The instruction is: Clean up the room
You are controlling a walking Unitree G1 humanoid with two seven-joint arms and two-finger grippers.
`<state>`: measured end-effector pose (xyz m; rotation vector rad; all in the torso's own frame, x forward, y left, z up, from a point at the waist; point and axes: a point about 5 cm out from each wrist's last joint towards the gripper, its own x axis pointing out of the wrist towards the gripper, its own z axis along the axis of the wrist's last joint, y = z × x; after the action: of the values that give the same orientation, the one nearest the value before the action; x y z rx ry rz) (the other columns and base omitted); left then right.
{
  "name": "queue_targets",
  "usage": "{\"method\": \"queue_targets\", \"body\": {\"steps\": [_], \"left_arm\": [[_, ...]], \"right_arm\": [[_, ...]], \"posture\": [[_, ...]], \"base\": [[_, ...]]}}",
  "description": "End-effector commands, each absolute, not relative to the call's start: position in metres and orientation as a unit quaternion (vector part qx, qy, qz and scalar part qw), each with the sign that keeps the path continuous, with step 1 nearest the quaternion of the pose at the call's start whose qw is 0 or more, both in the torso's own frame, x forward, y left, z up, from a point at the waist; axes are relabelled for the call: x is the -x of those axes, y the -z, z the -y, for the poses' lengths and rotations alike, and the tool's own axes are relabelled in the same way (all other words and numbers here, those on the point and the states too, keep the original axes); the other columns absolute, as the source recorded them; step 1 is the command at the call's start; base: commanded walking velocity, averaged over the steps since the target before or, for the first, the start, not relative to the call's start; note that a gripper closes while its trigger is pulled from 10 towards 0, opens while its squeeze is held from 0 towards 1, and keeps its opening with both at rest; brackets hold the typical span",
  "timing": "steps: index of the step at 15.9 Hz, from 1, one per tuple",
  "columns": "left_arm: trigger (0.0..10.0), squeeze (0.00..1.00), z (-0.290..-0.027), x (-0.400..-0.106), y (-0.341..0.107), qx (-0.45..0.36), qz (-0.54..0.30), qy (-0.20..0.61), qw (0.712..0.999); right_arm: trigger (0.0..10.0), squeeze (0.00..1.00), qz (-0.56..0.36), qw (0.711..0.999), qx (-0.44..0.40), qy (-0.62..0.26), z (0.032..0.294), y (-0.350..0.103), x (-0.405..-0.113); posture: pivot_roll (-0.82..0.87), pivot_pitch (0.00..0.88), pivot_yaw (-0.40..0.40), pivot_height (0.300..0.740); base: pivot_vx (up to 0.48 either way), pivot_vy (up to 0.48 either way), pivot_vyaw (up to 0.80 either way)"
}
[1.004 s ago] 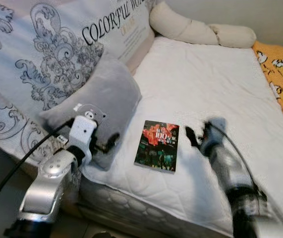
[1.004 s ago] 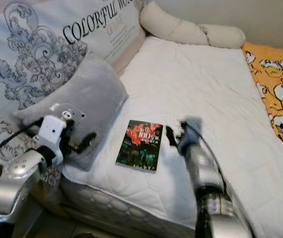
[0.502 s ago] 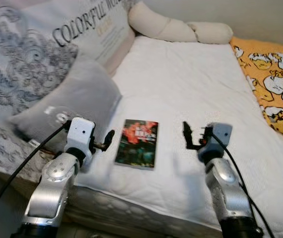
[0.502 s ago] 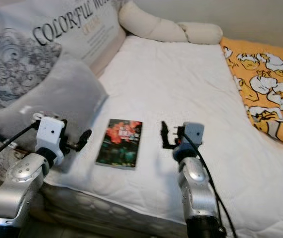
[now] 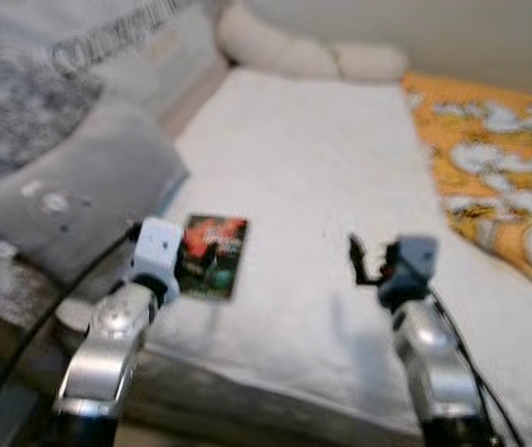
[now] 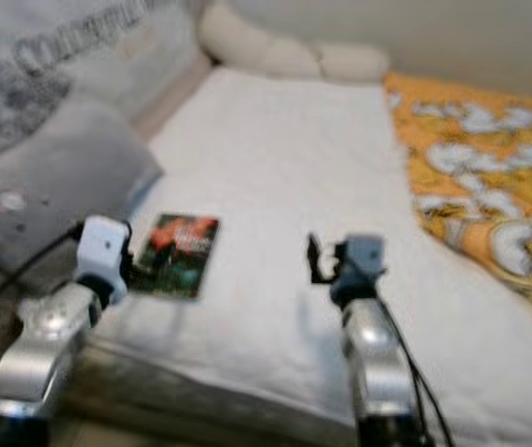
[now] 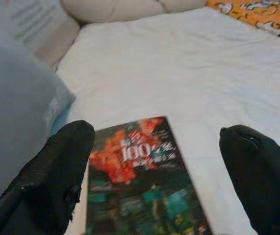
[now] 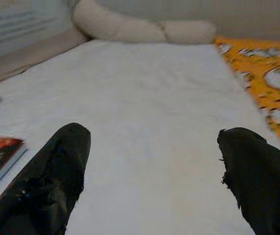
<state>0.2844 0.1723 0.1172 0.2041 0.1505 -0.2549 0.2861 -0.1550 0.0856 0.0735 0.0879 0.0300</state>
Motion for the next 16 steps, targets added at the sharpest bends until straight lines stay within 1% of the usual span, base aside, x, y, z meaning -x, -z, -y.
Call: {"method": "queue_targets", "body": {"steps": [1, 16], "left_arm": [[10.0, 0.76, -0.1761, -0.2855, -0.1161, -0.106, -0.076, 0.117, 0.985], [10.0, 0.76, -0.1801, -0.2883, -0.1135, -0.126, -0.078, 0.11, 0.983]], "right_arm": [[10.0, 1.0, -0.044, 0.998, -0.037, -0.023, 0.1501, -0.0883, -0.2886], [10.0, 1.0, -0.085, 0.996, -0.028, -0.003, 0.1525, -0.0798, -0.2919]], "posture": [[0.0, 0.0, -0.028, 0.74], [0.0, 0.0, -0.024, 0.74]], "base": [[0.0, -0.386, 0.0], [0.0, -0.378, 0.0]]}}
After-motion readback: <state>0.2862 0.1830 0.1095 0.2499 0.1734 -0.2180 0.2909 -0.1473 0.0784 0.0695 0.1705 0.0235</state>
